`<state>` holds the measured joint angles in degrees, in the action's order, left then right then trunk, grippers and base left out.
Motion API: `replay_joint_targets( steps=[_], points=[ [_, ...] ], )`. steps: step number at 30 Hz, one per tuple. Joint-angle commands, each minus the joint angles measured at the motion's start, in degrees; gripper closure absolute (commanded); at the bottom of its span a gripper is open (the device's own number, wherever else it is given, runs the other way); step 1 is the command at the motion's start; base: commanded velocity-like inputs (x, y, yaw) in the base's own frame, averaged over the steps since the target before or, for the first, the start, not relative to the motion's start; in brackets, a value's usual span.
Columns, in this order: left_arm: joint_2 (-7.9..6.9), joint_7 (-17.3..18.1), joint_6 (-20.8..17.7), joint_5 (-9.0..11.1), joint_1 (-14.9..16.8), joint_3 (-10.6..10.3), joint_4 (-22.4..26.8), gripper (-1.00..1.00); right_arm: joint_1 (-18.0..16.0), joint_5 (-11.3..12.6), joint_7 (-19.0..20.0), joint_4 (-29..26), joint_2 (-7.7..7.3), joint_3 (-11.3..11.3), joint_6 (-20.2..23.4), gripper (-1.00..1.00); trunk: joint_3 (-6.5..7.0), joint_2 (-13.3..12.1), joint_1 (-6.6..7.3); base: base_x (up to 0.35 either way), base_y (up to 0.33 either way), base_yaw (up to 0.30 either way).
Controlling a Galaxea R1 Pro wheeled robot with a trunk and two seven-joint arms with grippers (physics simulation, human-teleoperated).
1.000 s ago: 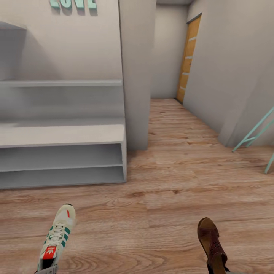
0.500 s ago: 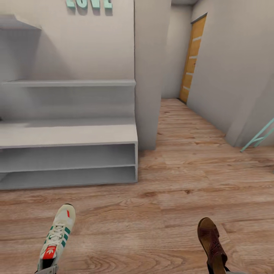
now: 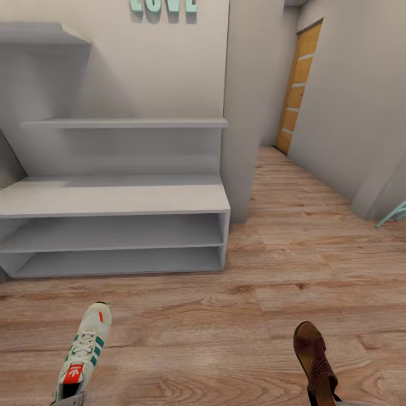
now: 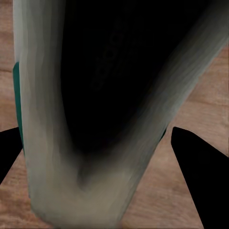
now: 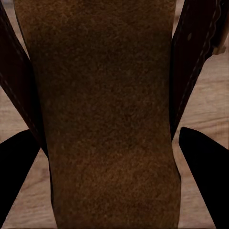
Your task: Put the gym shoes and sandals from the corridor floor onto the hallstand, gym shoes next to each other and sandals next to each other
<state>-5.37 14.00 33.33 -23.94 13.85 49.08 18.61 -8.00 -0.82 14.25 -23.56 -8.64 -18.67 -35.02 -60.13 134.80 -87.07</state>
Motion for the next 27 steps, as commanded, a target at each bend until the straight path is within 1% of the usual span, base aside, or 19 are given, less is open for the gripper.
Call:
replay_joint_targets(
  steps=[1,8,10,14,15,18,21,22,23,24,26,27],
  points=[
    [0.01,0.5,0.16,-0.14,0.08,0.5,-0.06,1.0,-0.03,-0.04,0.62,-0.01,0.03,-0.49,-0.13,1.0,-0.04,0.02,0.01,0.0,0.338,0.011],
    [0.1,0.5,0.16,-0.16,0.09,0.49,-0.06,1.0,-0.03,-0.06,0.69,0.18,0.03,-0.47,-0.13,1.0,-0.04,0.02,0.01,0.0,0.334,0.002],
    [0.23,0.5,0.16,-0.2,0.06,0.46,-0.11,1.0,-0.06,-0.06,0.69,0.26,0.03,-0.48,-0.13,1.0,-0.04,0.02,0.01,0.0,0.217,0.0],
    [0.45,0.57,0.17,-0.38,0.05,0.2,-0.1,1.0,-0.04,-0.04,0.58,0.05,-0.09,-0.77,-0.13,1.0,-0.04,0.02,0.01,0.0,0.04,0.0],
    [0.58,0.72,-0.13,-0.52,0.3,0.04,-0.07,1.0,-0.04,0.0,0.48,-0.06,-0.39,-0.87,-0.18,1.0,-0.04,0.02,0.01,0.0,0.005,0.0],
    [0.91,0.95,-0.52,-0.64,0.69,-0.11,-0.07,1.0,-0.04,0.02,0.45,-0.12,-0.53,-0.9,-0.2,1.0,-0.04,0.02,0.01,0.0,0.003,0.0],
    [1.94,1.02,-0.88,-0.75,0.97,-0.53,-0.05,1.0,-0.05,0.05,0.44,-0.15,-0.62,-0.92,-0.21,1.0,-0.04,0.02,0.01,0.0,0.001,0.0],
    [2.58,0.96,-1.26,-0.83,1.53,-0.9,-0.02,1.0,-0.06,0.08,0.43,-0.15,-0.66,-0.94,-0.22,1.0,-0.04,0.02,0.01,0.0,0.0,0.0],
    [2.89,0.9,-1.57,-0.89,2.01,-1.13,0.01,1.0,-0.06,0.08,0.43,-0.16,-0.7,-0.95,-0.22,1.0,-0.04,0.02,0.01,0.0,0.0,0.0],
    [3.44,0.79,-2.58,-0.99,3.25,-1.74,0.01,1.0,-0.06,0.11,0.43,-0.18,-0.77,-0.98,-0.22,1.0,-0.04,0.02,0.01,0.0,0.0,0.0],
    [3.85,0.68,-4.27,-1.14,4.65,-2.53,0.04,1.0,-0.07,0.14,0.43,-0.21,-0.85,-0.99,-0.22,1.0,-0.04,0.02,0.01,0.0,0.0,0.0],
    [4.07,0.62,-6.68,-1.34,6.14,-3.48,0.1,1.0,-0.07,0.17,0.43,-0.22,-1.08,-1.0,-0.22,1.0,-0.04,0.02,0.01,0.0,0.0,0.0]
  ],
)
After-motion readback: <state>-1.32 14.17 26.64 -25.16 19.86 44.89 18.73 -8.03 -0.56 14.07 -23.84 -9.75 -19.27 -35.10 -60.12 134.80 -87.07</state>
